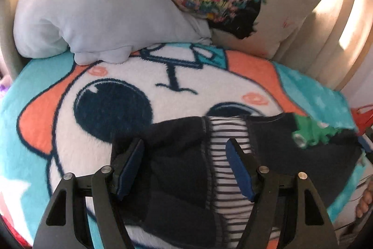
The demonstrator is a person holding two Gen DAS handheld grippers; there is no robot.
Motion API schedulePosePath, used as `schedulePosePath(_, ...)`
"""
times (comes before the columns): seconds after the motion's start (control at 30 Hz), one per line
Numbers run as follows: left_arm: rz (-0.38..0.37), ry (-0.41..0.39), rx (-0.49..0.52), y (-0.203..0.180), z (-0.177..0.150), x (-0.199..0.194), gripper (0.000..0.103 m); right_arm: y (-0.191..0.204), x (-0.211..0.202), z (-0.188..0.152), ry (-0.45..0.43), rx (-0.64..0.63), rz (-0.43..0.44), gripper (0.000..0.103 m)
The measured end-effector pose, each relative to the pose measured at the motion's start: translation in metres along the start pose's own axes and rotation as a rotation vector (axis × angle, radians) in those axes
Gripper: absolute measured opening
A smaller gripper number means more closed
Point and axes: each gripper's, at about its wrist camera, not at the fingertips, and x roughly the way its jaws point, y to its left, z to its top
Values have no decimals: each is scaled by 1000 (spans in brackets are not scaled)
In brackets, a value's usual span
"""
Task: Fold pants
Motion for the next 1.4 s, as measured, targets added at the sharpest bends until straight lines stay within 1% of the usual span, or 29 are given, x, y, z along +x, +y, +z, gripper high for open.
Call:
schedulePosePath(0.03,-22,-4,-19,-1,2,-6,71,-6,-8,4,-27,20,-16,85)
schedulePosePath(0.07,-52,-10,-42,-5,4,-15,71,-14,-13,6,-47,39,-32,86)
schedulePosePath(0.13,-114,-19,-59,-18,8,-27,71,-26,-13,7,-43,58,-42,87)
schedulePosePath(0.2,-170,-16,-31,-40,10,-34,71,-38,-6,1,-13,85,-39,87)
schedulePosePath(0.3,-230,14,50,-80,11,-31,72,-50,8,-13,33,126,-2,87)
schedulePosePath(0.37,-279,53,82,-108,12,-19,72,-51,15,-18,47,119,-3,87)
schedulePosePath(0.4,-317,86,94,-125,15,-11,72,-51,15,-21,43,111,-6,87)
schedulePosePath(0.5,-405,147,144,-173,21,12,72,-45,18,-22,36,77,-8,87)
schedulePosePath(0.57,-436,180,201,-211,25,29,72,-42,19,-24,43,54,-1,87)
schedulePosePath(0.67,-470,221,265,-257,26,49,72,-33,23,-28,53,7,-5,87)
schedulePosePath(0.7,-487,253,285,-274,25,61,72,-31,24,-29,54,-3,-9,87)
schedulePosePath(0.77,-491,294,299,-293,22,78,72,-26,28,-30,57,-31,-19,87)
schedulePosePath(0.8,-484,313,301,-300,18,87,72,-24,29,-30,61,-40,-24,85)
schedulePosePath(0.83,-480,336,305,-306,15,97,72,-22,31,-31,65,-49,-32,69)
schedulePosePath(0.87,-479,356,310,-310,12,104,72,-21,35,-31,82,-52,-34,54)
schedulePosePath(0.9,-471,364,309,-312,10,109,67,-22,38,-30,95,-47,-38,32)
schedulePosePath(0.93,-477,367,303,-311,8,111,57,-24,38,-30,94,-33,-30,30)
schedulePosePath(1.0,-501,373,292,-307,10,111,48,-25,36,-27,87,-18,-8,25)
schedulePosePath(1.07,-512,358,264,-298,15,104,48,-20,31,-23,74,-30,5,25)
schedulePosePath(1.17,-515,294,218,-279,27,84,48,-3,25,-18,63,-69,29,25)
schedulePosePath(1.23,-508,245,184,-257,32,63,49,15,23,-15,60,-108,47,25)
schedulePosePath(1.3,-482,187,145,-227,33,39,50,30,24,-14,65,-138,67,25)
schedulePosePath(1.4,-416,101,94,-181,27,7,56,60,31,-16,84,-193,100,25)
